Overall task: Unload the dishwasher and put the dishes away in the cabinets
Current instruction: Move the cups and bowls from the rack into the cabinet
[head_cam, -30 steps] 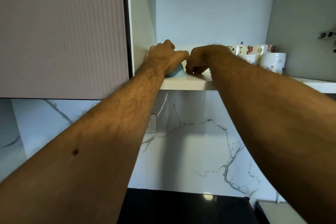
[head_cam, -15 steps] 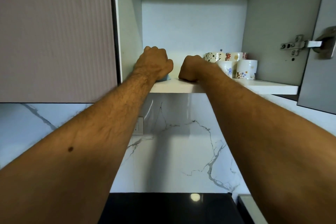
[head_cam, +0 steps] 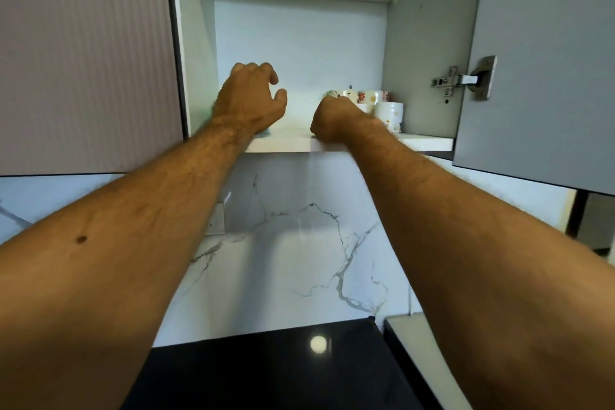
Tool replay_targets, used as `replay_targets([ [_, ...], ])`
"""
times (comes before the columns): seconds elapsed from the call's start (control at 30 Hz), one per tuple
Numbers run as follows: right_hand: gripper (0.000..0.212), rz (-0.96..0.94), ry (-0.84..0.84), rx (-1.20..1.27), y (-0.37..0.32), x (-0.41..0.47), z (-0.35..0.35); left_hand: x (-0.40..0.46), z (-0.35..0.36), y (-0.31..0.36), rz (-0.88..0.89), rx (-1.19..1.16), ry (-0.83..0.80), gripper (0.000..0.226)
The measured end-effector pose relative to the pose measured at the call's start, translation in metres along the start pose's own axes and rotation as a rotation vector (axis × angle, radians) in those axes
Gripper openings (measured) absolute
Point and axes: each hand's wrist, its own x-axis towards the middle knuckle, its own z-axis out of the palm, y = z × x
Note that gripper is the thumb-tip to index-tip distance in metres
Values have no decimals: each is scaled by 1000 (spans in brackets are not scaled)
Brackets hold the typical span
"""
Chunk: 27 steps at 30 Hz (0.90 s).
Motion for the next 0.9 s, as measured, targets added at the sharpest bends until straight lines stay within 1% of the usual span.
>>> replay_targets([
  [0.07,29,24,43,-8,6,-16,-8,-12,-8,10,0,-18,32,39],
  [0.13,33,28,70,-28,10,-34,-15,-28,-17,23,17,-18,12,37],
  [0.23,31,24,104,-43,12,-60,-27,-52,-31,43,64,24,-29,33],
  [0.3,27,44,137,-44,15,-81,-37,-69,-41,56,83,46,-23,31],
  [0.37,20,48,169,-33,17,-104,-47,-86,-52,70,78,52,-12,31],
  [0.47,19,39,174,-41,21,-136,-57,-107,-70,89,50,56,-32,31],
  [0.53,14,53,170,-40,26,-162,-62,-127,-82,103,35,51,-53,31],
  [0.63,22,92,166,-65,36,-200,-68,-157,-97,127,2,36,-109,33],
  [0.8,22,147,132,-83,47,-259,-76,-210,-113,169,-73,13,-225,47],
  [0.9,25,178,135,-84,54,-293,-79,-235,-118,191,-73,-10,-274,50],
])
